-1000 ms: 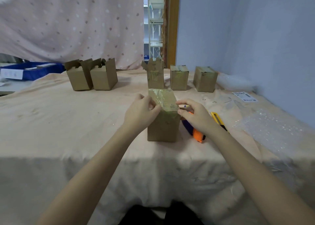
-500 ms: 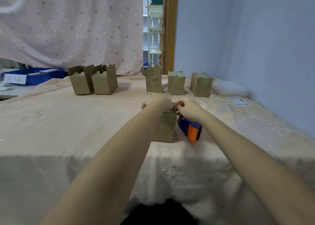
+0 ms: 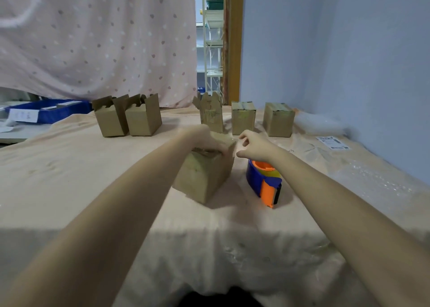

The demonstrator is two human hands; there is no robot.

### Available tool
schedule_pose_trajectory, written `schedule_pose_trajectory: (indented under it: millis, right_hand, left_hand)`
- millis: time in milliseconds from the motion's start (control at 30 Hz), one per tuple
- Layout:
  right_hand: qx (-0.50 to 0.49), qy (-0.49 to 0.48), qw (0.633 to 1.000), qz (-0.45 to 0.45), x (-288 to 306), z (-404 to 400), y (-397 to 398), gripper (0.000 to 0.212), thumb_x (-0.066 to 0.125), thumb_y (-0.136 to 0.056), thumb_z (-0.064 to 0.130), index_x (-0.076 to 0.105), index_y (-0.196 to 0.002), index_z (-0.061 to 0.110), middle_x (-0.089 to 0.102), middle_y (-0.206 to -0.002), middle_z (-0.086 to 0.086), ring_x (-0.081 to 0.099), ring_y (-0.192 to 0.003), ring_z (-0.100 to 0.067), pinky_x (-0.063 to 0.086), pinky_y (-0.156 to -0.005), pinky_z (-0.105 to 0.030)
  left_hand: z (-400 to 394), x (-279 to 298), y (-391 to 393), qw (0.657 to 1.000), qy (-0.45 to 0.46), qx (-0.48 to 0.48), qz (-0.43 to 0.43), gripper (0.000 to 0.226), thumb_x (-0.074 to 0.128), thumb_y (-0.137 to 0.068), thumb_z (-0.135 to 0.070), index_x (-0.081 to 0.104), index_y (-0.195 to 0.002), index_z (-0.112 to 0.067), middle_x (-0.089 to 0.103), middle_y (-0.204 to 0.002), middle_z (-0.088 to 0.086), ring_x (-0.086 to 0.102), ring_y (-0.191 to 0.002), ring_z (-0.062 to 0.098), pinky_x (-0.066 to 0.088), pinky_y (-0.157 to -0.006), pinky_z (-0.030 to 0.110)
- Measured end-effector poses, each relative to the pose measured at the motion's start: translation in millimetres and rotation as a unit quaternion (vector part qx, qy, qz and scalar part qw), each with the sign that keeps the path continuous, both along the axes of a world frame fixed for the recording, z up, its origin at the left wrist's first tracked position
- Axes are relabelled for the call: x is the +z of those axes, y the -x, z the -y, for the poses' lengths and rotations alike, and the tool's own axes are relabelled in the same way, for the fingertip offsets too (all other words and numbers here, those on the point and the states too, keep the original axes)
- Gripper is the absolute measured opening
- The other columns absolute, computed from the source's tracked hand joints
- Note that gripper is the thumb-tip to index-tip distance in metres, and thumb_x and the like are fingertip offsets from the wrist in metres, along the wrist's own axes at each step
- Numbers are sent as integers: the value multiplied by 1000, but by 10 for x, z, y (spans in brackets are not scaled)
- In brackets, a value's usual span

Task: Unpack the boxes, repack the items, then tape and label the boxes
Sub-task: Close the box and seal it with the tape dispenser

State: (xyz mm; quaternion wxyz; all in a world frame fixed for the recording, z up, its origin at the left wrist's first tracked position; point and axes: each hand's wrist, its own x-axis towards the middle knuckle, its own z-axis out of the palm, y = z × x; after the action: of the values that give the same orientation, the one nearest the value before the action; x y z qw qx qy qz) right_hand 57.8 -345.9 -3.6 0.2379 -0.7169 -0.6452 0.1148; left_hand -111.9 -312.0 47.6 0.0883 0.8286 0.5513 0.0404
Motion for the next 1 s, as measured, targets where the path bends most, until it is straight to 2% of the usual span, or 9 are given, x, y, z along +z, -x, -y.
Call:
schedule_pose_trajectory:
  millis: [67, 167, 367, 433, 533, 600, 700, 867, 1000]
  right_hand:
    - [44, 6, 999, 19, 65, -41, 60, 86, 76, -77, 26, 26, -147, 15, 36, -144, -10, 48, -123, -28, 45, -99, -41]
    - [128, 61, 990, 25, 156, -90, 155, 107, 83, -72, 30, 12, -152, 23, 19, -154, -2, 31, -138, -23, 34, -106, -37]
    - [205, 65, 975, -49, 47, -135, 340, 94, 83, -73, 23, 24, -147, 24, 37, -130, 10, 35, -118, -4, 32, -90, -13]
    - [215, 42, 972, -90, -71, -148, 341, 96, 83, -72, 20, 24, -147, 24, 35, -132, 12, 37, -123, -7, 33, -91, -9]
    - [211, 16, 965, -156, -206, -161, 332, 96, 81, -74, 13, 21, -148, 19, 34, -129, 15, 37, -121, -4, 33, -81, 4]
    - [208, 24, 960, -189, -272, -178, 341, 97, 83, -72, 16, 23, -148, 19, 39, -131, 16, 42, -122, -5, 39, -90, -6]
    - [213, 35, 957, -195, -364, -247, 347, 81, 87, -67, 20, 45, -136, 24, 59, -126, 10, 56, -117, -6, 47, -97, -25]
    - [182, -6, 955, -234, -270, -402, 416, 64, 83, -71, 13, 53, -127, 18, 62, -110, 13, 60, -98, 0, 50, -70, -11]
    - [153, 4, 953, -262, -138, -704, 529, 64, 84, -70, 16, 50, -124, 23, 61, -111, 10, 59, -99, -7, 57, -66, -27]
  left_hand:
    - [-91, 34, 176, 998, 19, -49, -27, 81, 75, -68, -59, 50, -127, -10, 55, -118, 3, 54, -104, 22, 45, -82, 29]
    - [-227, 30, 466, 994, 48, -93, -33, 97, 78, -68, -53, 34, -145, -15, 44, -141, 1, 46, -123, 20, 40, -102, 30]
    - [-203, -118, 839, 991, 79, -107, 4, 95, 77, -74, -45, 24, -149, -24, 30, -150, -1, 33, -134, 20, 33, -106, 32]
    - [-144, -202, 963, 993, 71, -78, 52, 97, 76, -74, -46, 21, -150, -22, 27, -153, 1, 33, -135, 21, 33, -106, 33]
    - [-48, -418, 1198, 975, 70, 16, 210, 103, 78, -71, -44, 18, -151, -18, 23, -155, 4, 30, -138, 25, 35, -106, 37]
    - [12, -632, 1307, 960, 69, 52, 266, 111, 81, -67, -44, 14, -151, -16, 24, -154, 5, 31, -137, 25, 37, -105, 38]
    - [42, -888, 1323, 938, 93, 51, 330, 120, 84, -69, -34, 0, -153, -18, 25, -153, 3, 31, -137, 23, 35, -105, 35]
    - [-233, -913, 1336, 910, 60, 29, 409, 113, 86, -67, -27, 10, -150, -21, 36, -140, 3, 40, -127, 21, 44, -101, 36]
    - [-577, -822, 1468, 884, 25, -1, 467, 109, 88, -52, -34, 23, -140, -29, 33, -135, 7, 43, -123, 21, 50, -90, 29]
